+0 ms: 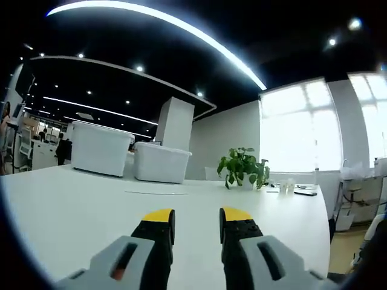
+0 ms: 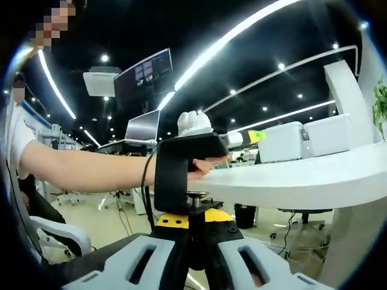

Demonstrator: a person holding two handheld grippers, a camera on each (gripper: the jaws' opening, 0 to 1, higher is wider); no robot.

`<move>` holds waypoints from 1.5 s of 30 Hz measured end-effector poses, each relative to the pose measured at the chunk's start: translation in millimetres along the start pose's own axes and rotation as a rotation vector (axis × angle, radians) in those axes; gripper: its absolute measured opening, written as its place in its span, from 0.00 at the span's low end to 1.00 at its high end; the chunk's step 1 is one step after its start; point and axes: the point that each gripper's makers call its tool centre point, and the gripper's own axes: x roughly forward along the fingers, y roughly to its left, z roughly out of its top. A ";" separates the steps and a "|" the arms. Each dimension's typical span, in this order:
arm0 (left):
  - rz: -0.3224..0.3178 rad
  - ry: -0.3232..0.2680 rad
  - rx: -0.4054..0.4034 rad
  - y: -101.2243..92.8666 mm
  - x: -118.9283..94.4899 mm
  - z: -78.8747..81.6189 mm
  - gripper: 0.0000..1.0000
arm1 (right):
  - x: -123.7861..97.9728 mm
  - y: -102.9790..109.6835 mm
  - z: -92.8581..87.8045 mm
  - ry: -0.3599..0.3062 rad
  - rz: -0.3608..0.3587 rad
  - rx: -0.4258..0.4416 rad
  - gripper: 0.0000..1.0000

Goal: Clamp the fixed fixture on the desktop, loosen the retaining clip, secure it to the edge of the desk, and tighten the retaining clip.

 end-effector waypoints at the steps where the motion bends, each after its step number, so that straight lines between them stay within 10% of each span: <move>1: 0.000 0.001 0.003 0.0 -0.1 -0.3 0.31 | -0.1 -1.6 -1.5 -0.002 -0.004 0.003 0.04; 45: -0.041 0.030 0.038 2.1 5.6 -1.1 0.31 | 24.3 -64.2 -34.3 0.024 -0.074 -0.003 0.04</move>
